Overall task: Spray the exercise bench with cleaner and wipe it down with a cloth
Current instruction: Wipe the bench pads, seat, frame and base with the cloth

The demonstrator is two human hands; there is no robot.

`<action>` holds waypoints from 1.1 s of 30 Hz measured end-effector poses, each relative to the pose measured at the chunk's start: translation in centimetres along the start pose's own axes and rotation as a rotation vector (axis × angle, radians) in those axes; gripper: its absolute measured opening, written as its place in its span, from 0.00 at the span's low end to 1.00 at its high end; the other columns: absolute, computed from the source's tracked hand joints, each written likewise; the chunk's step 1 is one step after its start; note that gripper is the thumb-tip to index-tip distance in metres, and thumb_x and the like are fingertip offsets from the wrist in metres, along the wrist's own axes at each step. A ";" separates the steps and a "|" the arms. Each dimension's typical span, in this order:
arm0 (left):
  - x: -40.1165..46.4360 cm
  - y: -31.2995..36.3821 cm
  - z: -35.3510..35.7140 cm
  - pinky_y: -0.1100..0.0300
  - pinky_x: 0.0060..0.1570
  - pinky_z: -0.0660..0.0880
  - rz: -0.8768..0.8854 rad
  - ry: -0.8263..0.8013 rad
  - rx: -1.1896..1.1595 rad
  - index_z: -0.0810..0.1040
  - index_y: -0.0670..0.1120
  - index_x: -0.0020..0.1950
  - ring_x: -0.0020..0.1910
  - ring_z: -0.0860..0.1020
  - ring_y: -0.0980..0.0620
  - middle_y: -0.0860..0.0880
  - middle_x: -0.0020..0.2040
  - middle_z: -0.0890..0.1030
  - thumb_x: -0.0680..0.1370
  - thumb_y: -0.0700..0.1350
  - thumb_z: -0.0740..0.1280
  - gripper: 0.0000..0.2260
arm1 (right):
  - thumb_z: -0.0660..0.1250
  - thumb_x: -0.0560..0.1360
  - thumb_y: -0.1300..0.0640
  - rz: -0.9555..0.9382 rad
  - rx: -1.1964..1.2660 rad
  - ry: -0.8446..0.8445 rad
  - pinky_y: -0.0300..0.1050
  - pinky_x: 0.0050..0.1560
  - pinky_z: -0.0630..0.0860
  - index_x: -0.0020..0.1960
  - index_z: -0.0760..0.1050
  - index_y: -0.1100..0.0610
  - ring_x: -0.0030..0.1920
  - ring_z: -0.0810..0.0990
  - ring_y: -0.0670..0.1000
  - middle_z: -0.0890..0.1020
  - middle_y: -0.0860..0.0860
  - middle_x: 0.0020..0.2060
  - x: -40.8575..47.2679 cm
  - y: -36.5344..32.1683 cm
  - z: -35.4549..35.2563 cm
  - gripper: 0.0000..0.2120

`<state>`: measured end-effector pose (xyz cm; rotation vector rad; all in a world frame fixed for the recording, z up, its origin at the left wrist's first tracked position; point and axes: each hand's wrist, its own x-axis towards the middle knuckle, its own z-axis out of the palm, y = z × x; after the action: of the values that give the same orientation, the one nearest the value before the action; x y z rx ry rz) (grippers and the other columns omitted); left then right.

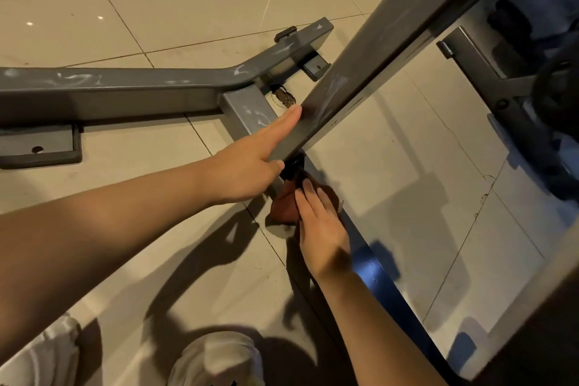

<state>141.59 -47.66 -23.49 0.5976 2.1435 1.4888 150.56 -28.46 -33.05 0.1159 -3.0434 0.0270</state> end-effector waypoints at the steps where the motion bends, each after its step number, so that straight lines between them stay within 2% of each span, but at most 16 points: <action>1: 0.0 0.0 0.0 0.90 0.46 0.53 -0.016 0.060 0.007 0.50 0.58 0.78 0.62 0.59 0.72 0.63 0.72 0.60 0.82 0.35 0.57 0.30 | 0.73 0.69 0.64 0.020 0.129 0.060 0.61 0.59 0.77 0.64 0.77 0.62 0.64 0.77 0.60 0.78 0.59 0.64 -0.6 -0.1 0.0 0.23; 2: 0.1 0.1 -0.1 0.89 0.45 0.56 -0.031 0.149 0.024 0.55 0.56 0.78 0.60 0.66 0.67 0.60 0.68 0.67 0.82 0.35 0.57 0.28 | 0.68 0.74 0.61 0.060 0.283 0.130 0.60 0.62 0.76 0.63 0.77 0.63 0.65 0.77 0.58 0.78 0.59 0.64 -1.1 -0.3 -0.3 0.18; 4: -0.1 0.4 -0.3 0.86 0.48 0.62 -0.067 0.337 0.069 0.67 0.50 0.74 0.55 0.73 0.63 0.53 0.61 0.77 0.81 0.34 0.59 0.22 | 0.58 0.80 0.57 0.237 0.605 0.162 0.55 0.66 0.74 0.65 0.75 0.61 0.66 0.76 0.51 0.79 0.55 0.63 -1.4 -0.8 -1.8 0.17; 6: -0.5 0.6 -0.4 0.71 0.57 0.74 -0.091 0.441 0.096 0.78 0.48 0.63 0.50 0.79 0.59 0.50 0.52 0.82 0.79 0.34 0.62 0.16 | 0.56 0.83 0.60 0.444 0.854 0.147 0.49 0.67 0.73 0.64 0.73 0.52 0.61 0.76 0.42 0.78 0.44 0.59 -1.2 -1.5 -4.1 0.14; 8: -1.2 0.9 -0.4 0.54 0.56 0.78 -0.083 0.469 0.124 0.82 0.50 0.50 0.46 0.81 0.56 0.52 0.45 0.84 0.76 0.36 0.67 0.10 | 0.55 0.83 0.62 0.528 0.986 0.184 0.44 0.64 0.75 0.62 0.71 0.44 0.54 0.77 0.37 0.77 0.38 0.54 -0.3 -2.4 -6.9 0.15; 9: -1.6 1.1 -0.4 0.52 0.54 0.78 -0.073 0.474 0.132 0.82 0.51 0.46 0.44 0.81 0.56 0.54 0.42 0.83 0.75 0.39 0.71 0.07 | 0.54 0.83 0.62 0.513 1.038 0.229 0.41 0.60 0.77 0.62 0.71 0.45 0.52 0.79 0.38 0.78 0.39 0.54 0.2 -2.9 -8.1 0.15; 11: -2.5 1.8 -0.1 0.54 0.50 0.79 -0.049 0.465 0.102 0.81 0.53 0.44 0.43 0.80 0.57 0.57 0.42 0.82 0.72 0.46 0.75 0.05 | 0.54 0.83 0.62 0.459 1.131 0.314 0.32 0.51 0.76 0.65 0.70 0.49 0.52 0.80 0.37 0.79 0.41 0.53 0.8 -3.7 -9.8 0.15; 14: -3.8 3.6 0.4 0.69 0.45 0.76 0.029 0.362 -0.174 0.81 0.55 0.49 0.46 0.80 0.61 0.57 0.46 0.82 0.76 0.50 0.69 0.03 | 0.55 0.83 0.60 0.375 1.200 0.342 0.30 0.53 0.74 0.66 0.70 0.47 0.57 0.78 0.37 0.80 0.37 0.55 0.8 -5.4 -11.5 0.15; 17: -5.0 5.2 0.9 0.70 0.48 0.76 0.097 0.186 -0.369 0.80 0.59 0.51 0.49 0.79 0.64 0.60 0.48 0.82 0.79 0.53 0.62 0.07 | 0.56 0.81 0.57 0.312 1.220 0.286 0.40 0.59 0.77 0.65 0.70 0.42 0.60 0.78 0.41 0.80 0.38 0.56 -0.1 -6.9 -12.1 0.16; 19: -5.6 5.5 1.3 0.65 0.49 0.77 0.115 0.103 -0.420 0.80 0.58 0.50 0.49 0.80 0.61 0.59 0.46 0.82 0.76 0.57 0.62 0.09 | 0.56 0.79 0.55 0.283 1.204 0.257 0.49 0.64 0.76 0.72 0.67 0.50 0.64 0.76 0.46 0.79 0.47 0.62 -0.6 -7.7 -12.1 0.21; 22: -6.2 5.3 1.9 0.65 0.49 0.76 0.162 0.177 -0.404 0.80 0.56 0.52 0.48 0.80 0.60 0.59 0.45 0.82 0.76 0.49 0.68 0.05 | 0.57 0.79 0.55 0.223 1.190 0.207 0.43 0.63 0.75 0.75 0.63 0.54 0.65 0.75 0.44 0.77 0.46 0.63 -1.0 -8.2 -12.8 0.25; 24: -6.3 5.0 1.7 0.70 0.46 0.75 0.181 0.285 -0.425 0.80 0.56 0.51 0.48 0.81 0.62 0.60 0.44 0.83 0.79 0.40 0.66 0.10 | 0.60 0.78 0.56 0.194 1.202 0.127 0.36 0.60 0.74 0.73 0.67 0.53 0.63 0.76 0.41 0.79 0.43 0.60 -1.1 -7.7 -13.7 0.23; 27: -6.5 5.3 1.0 0.75 0.49 0.72 0.216 0.217 -0.275 0.80 0.58 0.52 0.50 0.80 0.63 0.59 0.47 0.83 0.80 0.38 0.63 0.14 | 0.63 0.80 0.61 0.213 1.166 0.077 0.30 0.53 0.75 0.69 0.67 0.46 0.57 0.78 0.35 0.78 0.37 0.56 -0.9 -6.4 -15.4 0.20; 29: -6.5 6.2 0.5 0.78 0.49 0.69 0.234 0.128 -0.058 0.78 0.61 0.52 0.52 0.77 0.66 0.64 0.49 0.80 0.80 0.39 0.63 0.16 | 0.63 0.80 0.64 0.240 1.111 0.045 0.34 0.50 0.79 0.68 0.65 0.42 0.55 0.80 0.39 0.75 0.38 0.57 -0.3 -5.6 -16.3 0.23; 31: -6.2 7.4 0.2 0.77 0.49 0.69 0.244 0.135 0.067 0.78 0.61 0.54 0.52 0.76 0.67 0.66 0.48 0.77 0.80 0.39 0.62 0.15 | 0.64 0.79 0.64 0.237 0.989 -0.018 0.44 0.50 0.82 0.66 0.71 0.49 0.51 0.83 0.48 0.77 0.47 0.58 0.4 -5.2 -17.0 0.18; 33: -5.8 8.6 -0.1 0.78 0.46 0.68 0.237 0.194 0.128 0.78 0.60 0.53 0.50 0.75 0.66 0.66 0.46 0.77 0.79 0.40 0.64 0.13 | 0.67 0.78 0.60 0.277 0.833 0.019 0.40 0.49 0.81 0.58 0.76 0.54 0.46 0.83 0.49 0.81 0.51 0.50 1.0 -4.9 -17.5 0.09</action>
<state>146.91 -48.39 -14.67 0.8062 2.3995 1.5979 151.57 -33.06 -15.51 -0.2469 -2.7785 1.2813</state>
